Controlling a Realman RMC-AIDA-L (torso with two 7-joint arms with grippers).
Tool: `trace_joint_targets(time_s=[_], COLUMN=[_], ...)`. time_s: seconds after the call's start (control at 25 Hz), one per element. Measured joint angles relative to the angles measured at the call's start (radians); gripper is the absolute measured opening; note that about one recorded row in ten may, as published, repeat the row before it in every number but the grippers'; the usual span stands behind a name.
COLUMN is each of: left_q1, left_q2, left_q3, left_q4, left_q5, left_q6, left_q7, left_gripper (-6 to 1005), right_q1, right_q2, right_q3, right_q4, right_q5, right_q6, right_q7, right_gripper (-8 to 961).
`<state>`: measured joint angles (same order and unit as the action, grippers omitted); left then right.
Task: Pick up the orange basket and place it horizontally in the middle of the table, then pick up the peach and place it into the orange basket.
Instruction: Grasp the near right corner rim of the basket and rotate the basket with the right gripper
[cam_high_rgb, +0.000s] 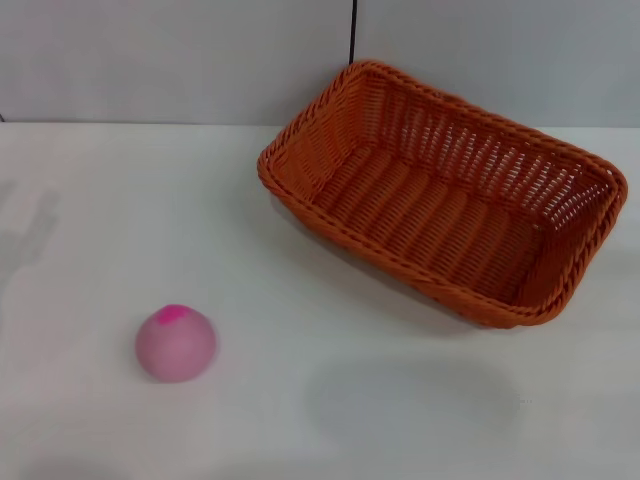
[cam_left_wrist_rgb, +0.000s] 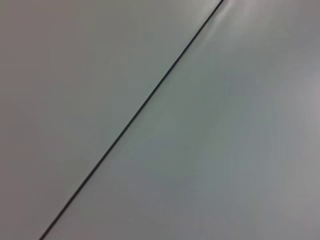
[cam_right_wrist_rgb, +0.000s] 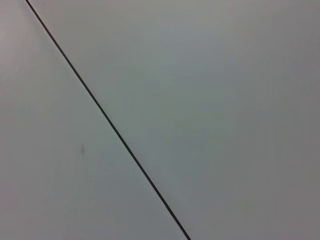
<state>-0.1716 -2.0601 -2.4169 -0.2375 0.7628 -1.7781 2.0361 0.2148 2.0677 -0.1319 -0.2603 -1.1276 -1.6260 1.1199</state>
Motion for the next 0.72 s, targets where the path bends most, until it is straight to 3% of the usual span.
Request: trace_joint_targets(time_s=[0.48,0.64,0.72], left_q1=[0.001,0.001,0.001], left_q2=[0.003,0.004,0.005], left_q3=[0.010,0.010,0.010], left_q4=[-0.009,-0.009,-0.010], left_q5=[0.007,0.007,0.007], left_q6=[0.006,0.007,0.008], left_q7=[-0.022,-0.023,-0.023], left_gripper=[768,767,767], right_q1=[0.002,0.016,0.035], right_q2=[-0.002,-0.041,-0.078], right_q3=[-0.008,-0.014,-0.014], right_q4=[-0.004,-0.041,-0.088], right_q5=[0.000,-0.086,-0.189], right_q6=[0.003,0.004,0.004], right_q7=[0.021,0.164,0.267], right_gripper=[530,529,529])
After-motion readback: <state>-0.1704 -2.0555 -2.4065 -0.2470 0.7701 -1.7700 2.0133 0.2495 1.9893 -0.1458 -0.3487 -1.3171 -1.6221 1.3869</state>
